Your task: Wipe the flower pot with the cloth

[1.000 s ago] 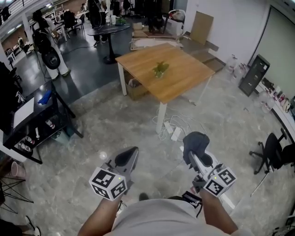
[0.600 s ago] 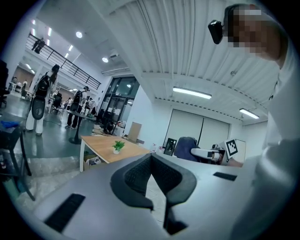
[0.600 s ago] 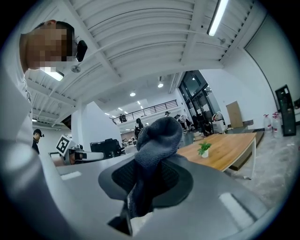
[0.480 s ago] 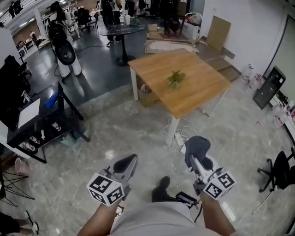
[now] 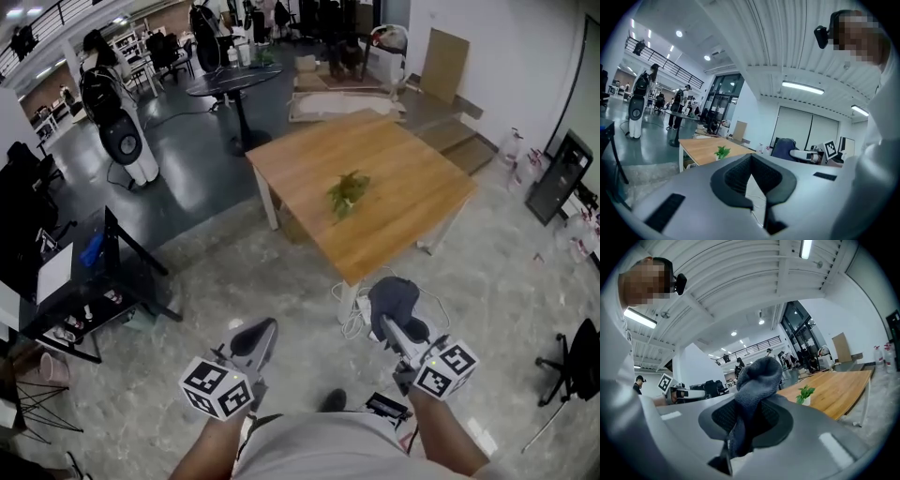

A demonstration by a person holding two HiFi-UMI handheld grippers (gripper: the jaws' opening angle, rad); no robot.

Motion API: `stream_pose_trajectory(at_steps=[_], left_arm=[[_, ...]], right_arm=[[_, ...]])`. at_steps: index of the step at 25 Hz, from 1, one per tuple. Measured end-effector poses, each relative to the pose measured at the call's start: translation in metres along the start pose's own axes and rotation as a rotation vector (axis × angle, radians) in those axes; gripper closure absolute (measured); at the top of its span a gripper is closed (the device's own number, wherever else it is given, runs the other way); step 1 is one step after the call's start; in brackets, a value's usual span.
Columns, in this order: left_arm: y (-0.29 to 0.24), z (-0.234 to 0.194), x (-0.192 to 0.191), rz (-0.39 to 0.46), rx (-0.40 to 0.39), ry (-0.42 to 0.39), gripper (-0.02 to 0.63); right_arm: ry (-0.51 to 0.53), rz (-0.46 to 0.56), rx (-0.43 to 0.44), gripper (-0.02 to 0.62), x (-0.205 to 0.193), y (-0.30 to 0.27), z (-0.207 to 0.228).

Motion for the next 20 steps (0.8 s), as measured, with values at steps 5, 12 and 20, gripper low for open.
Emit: stream_pose_trajectory(at_steps=[5, 12, 20], left_arm=[[-0.07, -0.003, 0.012, -0.032, -0.012, 0.0, 0.6], [-0.177, -0.022, 0.028, -0.067, -0.074, -0.004, 0.598], [-0.333, -0.075, 0.047, -0.122, -0.171, -0.013, 0.598]], right_arm=[[-0.009, 0.031, -0.015, 0.529, 0.024, -0.012, 0.057], [-0.045, 0.084, -0.08, 0.529, 0.039, -0.027, 0.113], [-0.056, 0.094, -0.148, 0.529, 0.053, -0.087, 0.205]])
Point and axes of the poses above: the fingertips, and each gripper's own axes: y backward along the fingers, z to its right, x out of its top, the point moved 8 cm from there along y, backward along the fingers, and after that the axes turned 3 degrees about x, right-handed, at the moved point
